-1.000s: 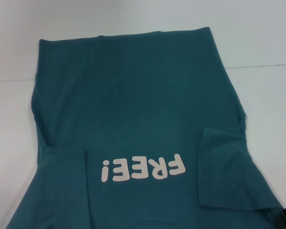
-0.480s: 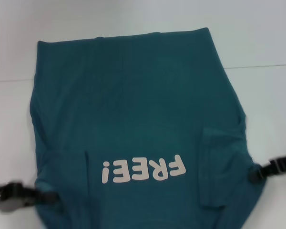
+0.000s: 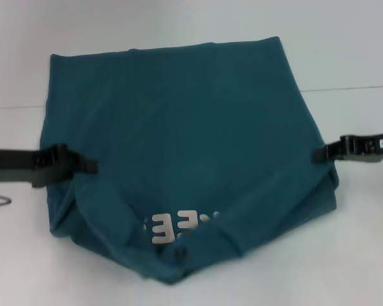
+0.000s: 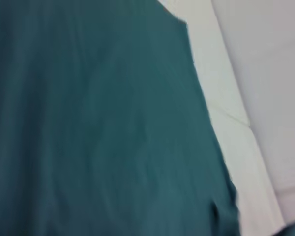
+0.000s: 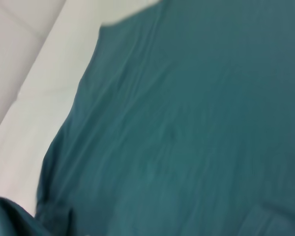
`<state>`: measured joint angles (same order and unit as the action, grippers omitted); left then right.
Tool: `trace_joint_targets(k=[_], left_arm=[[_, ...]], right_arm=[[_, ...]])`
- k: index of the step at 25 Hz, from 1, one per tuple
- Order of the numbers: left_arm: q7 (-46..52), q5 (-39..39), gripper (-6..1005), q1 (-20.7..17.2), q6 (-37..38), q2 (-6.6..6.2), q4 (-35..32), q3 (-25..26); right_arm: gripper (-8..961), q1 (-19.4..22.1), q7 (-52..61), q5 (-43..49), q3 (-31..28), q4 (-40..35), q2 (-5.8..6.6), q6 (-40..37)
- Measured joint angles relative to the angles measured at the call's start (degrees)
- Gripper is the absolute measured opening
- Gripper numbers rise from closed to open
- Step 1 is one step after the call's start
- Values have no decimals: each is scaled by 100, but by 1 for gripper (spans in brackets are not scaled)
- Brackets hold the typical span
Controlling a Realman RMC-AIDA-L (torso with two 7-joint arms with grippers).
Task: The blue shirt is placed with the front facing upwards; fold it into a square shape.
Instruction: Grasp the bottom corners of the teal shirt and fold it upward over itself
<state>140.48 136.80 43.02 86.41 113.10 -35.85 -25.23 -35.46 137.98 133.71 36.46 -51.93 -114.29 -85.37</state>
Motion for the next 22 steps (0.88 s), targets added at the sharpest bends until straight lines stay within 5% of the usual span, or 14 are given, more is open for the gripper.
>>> trace_joint_targets(k=[5, 13, 22], left_arm=[[98, 12, 26, 360, -746, -84, 304, -190], [382, 50, 27, 770, -2193, 115, 427, -814], [443, 52, 26, 1010, -3125, 226, 563, -1244]], right_arm=[[62, -210, 24, -18, 33, 195, -19, 647], [65, -641, 25, 36, 292, 425, -241, 1925], [69, -1001, -40, 36, 873, 1181, -154, 3037]])
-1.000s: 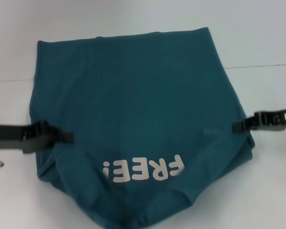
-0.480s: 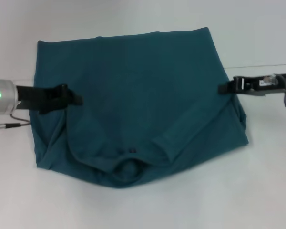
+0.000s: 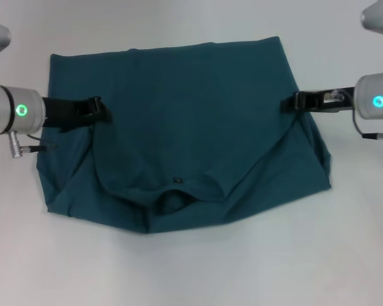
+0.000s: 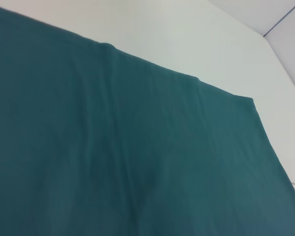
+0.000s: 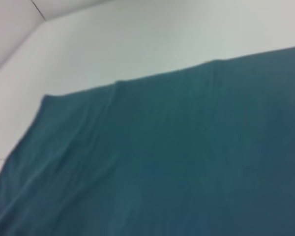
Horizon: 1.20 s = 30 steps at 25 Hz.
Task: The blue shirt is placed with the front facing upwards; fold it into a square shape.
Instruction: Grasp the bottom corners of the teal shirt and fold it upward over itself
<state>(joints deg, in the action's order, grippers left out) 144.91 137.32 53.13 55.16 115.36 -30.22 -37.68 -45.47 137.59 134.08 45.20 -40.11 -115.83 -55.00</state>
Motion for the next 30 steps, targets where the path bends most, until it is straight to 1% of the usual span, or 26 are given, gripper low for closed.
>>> trace_joint_targets(k=[3, 5, 10, 13, 17, 21, 30], left_arm=[[11, 6, 26, 78, -285, 6, 108, -148], [23, 8, 27, 119, -468, 13, 154, -215], [39, 0, 27, 162, -827, 27, 206, -263], [40, -29, 27, 151, -986, 30, 188, -243], [42, -70, 26, 131, -1250, 32, 170, -210], [43, -117, 26, 129, -1433, 39, 185, -175], [46, -185, 26, 242, -1619, 46, 161, -179]], right_arm=[[70, -208, -2, 1, 276, 380, 70, 388], [71, -329, -3, 28, 423, 527, 83, 640], [73, -580, 55, 349, 527, 675, 26, 1248], [74, -639, 70, 427, 530, 677, 18, 1453], [76, -673, 72, 430, 532, 680, 58, 1707], [77, -697, 19, 437, 556, 717, 73, 1902], [81, -827, -95, 501, 883, 829, 61, 2542]])
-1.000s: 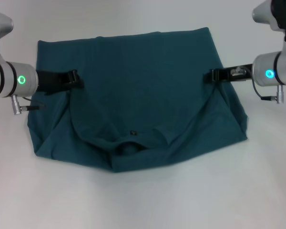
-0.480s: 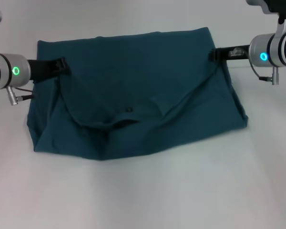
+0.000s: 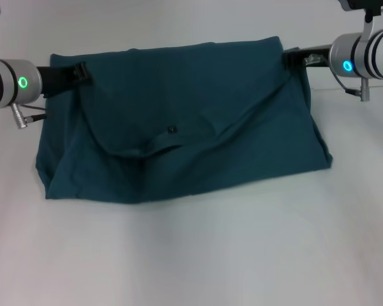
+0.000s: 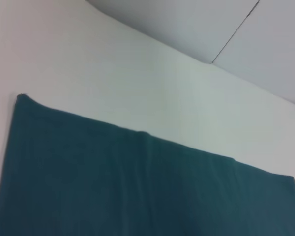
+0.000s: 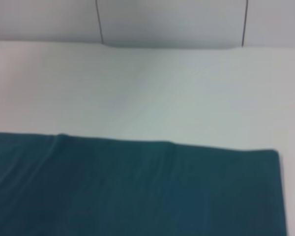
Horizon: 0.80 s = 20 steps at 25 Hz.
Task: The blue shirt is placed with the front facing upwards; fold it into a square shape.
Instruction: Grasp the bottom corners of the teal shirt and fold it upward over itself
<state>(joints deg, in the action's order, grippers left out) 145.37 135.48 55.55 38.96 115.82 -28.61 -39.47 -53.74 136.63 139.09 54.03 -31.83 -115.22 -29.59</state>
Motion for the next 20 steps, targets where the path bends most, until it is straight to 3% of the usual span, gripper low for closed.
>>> trace_joint_targets(k=[9, 20], left_arm=[[-25, 5, 27, 22, -232, 37, 65, -34], [-138, 39, 27, -19, -582, 264, 72, -367]], right_arm=[[85, -138, -297, 5, 20, 395, -9, 328], [89, -115, -792, 4, 362, 735, -170, 674]])
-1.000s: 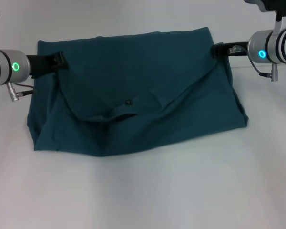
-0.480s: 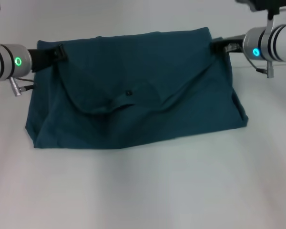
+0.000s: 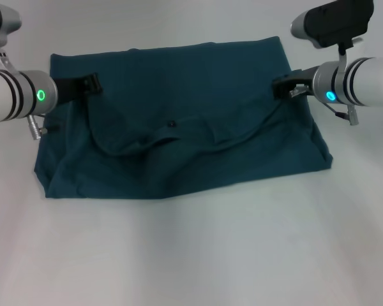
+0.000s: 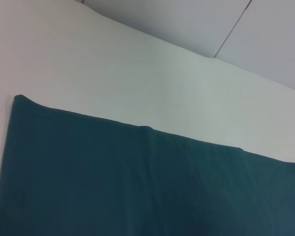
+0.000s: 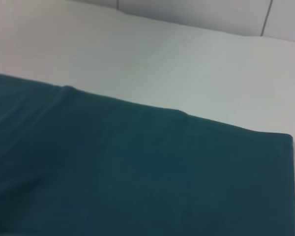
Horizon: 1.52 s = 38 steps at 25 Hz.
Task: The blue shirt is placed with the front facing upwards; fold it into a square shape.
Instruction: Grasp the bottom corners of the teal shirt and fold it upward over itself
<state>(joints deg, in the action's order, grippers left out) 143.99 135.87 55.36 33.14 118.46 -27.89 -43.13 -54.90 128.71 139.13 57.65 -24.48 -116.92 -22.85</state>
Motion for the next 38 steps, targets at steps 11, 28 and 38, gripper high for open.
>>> trace_joint_targets(k=[11, 28, 38], left_arm=[[21, -4, 100, -103, 20, -56, 68, -35], [5, -66, 388, -413, -77, 9, -113, 222], [-288, -70, 658, -461, -44, 64, -238, 179]], right_arm=[[133, 14, -95, 0, 66, -65, -14, 223], [748, 0, -162, 0, 84, -116, -23, 276], [792, 1, -157, 0, 80, -158, -24, 167]])
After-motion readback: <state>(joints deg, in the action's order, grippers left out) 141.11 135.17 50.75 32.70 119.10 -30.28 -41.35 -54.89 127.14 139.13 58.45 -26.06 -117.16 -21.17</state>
